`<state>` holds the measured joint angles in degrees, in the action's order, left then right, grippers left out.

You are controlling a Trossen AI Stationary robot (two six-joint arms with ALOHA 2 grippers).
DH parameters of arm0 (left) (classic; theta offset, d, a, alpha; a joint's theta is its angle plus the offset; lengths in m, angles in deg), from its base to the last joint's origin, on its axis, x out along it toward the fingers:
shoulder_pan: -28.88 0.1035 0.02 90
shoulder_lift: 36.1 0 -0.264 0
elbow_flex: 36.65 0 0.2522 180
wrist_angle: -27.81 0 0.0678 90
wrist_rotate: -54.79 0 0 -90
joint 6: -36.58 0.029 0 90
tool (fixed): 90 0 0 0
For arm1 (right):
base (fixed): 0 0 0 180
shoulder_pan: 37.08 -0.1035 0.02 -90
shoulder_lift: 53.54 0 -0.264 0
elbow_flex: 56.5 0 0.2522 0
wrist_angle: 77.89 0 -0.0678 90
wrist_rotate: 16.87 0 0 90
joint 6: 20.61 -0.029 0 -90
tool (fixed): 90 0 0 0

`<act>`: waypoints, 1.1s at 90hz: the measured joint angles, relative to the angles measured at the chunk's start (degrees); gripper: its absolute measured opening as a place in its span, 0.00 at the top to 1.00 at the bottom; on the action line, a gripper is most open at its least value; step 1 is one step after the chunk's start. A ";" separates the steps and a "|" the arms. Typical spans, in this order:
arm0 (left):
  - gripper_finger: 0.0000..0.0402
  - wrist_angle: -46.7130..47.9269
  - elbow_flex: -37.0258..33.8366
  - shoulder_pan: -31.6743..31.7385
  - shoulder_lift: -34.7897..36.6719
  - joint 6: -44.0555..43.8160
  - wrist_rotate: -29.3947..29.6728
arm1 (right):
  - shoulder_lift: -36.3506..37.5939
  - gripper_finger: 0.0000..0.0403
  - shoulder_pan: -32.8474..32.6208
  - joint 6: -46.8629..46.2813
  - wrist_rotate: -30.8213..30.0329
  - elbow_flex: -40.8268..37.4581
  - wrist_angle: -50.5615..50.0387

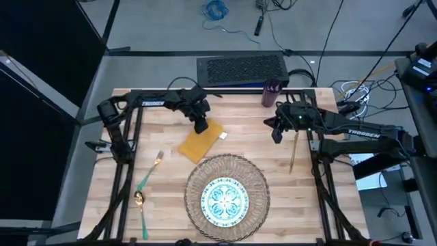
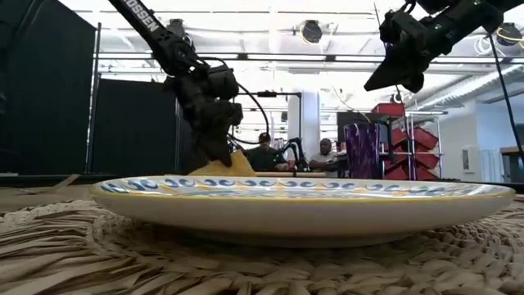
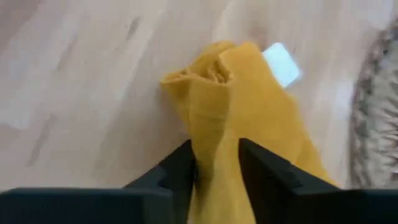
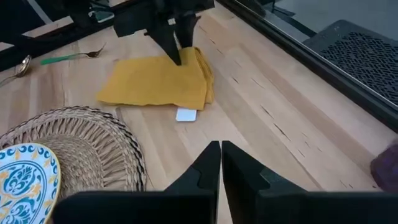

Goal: Set table place
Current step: Fold the yellow napkin, then move the folded yellow table napkin to the left of the brown placemat

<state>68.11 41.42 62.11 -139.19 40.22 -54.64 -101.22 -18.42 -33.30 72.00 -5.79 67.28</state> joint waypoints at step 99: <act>0.61 23.00 1.37 -12.74 8.03 2.87 10.13 | -0.04 1.00 -0.02 1.07 1.60 0.00 -0.32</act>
<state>91.10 42.79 49.37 -131.16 43.10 -44.51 -101.26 -18.44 -32.23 73.60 -5.79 66.96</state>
